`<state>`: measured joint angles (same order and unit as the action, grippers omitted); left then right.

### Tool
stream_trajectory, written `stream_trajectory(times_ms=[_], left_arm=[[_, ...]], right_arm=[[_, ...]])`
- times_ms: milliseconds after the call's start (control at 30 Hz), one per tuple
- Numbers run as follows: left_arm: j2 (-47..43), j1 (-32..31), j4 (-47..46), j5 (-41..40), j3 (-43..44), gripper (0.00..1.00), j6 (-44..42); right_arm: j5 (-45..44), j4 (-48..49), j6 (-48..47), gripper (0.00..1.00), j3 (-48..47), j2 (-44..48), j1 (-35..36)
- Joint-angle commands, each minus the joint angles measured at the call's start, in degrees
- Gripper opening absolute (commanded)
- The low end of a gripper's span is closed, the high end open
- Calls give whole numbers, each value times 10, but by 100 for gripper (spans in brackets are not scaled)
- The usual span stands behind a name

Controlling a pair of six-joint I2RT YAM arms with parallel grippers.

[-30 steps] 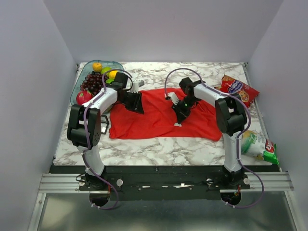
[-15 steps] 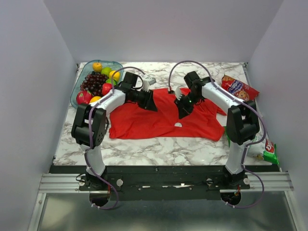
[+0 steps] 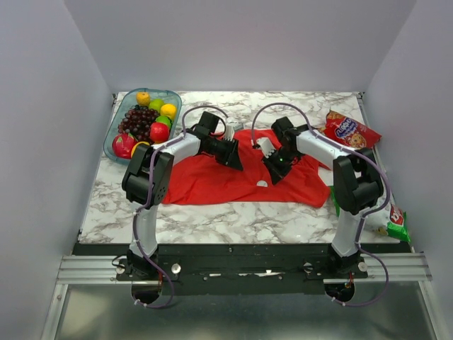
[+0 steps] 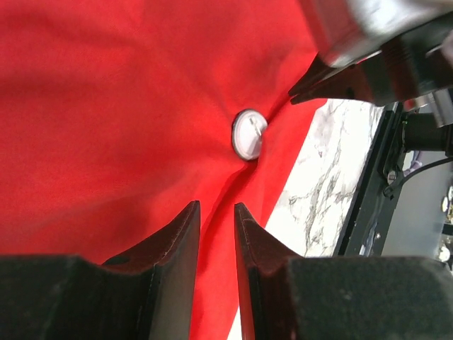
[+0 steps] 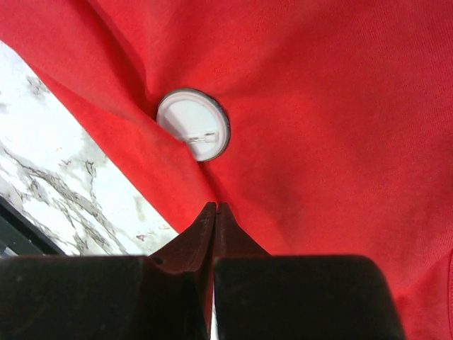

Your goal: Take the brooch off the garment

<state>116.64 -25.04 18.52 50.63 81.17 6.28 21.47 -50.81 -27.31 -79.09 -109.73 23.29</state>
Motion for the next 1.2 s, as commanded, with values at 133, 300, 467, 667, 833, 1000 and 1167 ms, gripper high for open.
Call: stream_trajectory(times_ms=[133, 300, 467, 667, 833, 1000, 1167], left_arm=[[3, -2, 24, 16, -43, 34, 6], [-20, -12, 69, 26, -79, 33, -36], [-27, -13, 121, 24, -108, 32, -78], [-84, -13, 160, -13, -162, 31, -145], [-147, -13, 190, -39, -150, 32, -224], [-137, -11, 202, -88, -66, 32, -253], [-113, 8, 172, -85, -36, 32, -174]], right_arm=[[1, 17, 7, 10, 51, 14, 3], [1, 14, 3, 9, 87, 40, 6], [-10, 6, -2, 9, 134, 65, 15], [-31, 12, -5, 9, 193, 115, 25], [-43, -6, -30, 9, 197, 169, 24], [-7, 25, -62, 10, 125, 179, 18], [58, 34, -58, 24, 22, 63, 18]])
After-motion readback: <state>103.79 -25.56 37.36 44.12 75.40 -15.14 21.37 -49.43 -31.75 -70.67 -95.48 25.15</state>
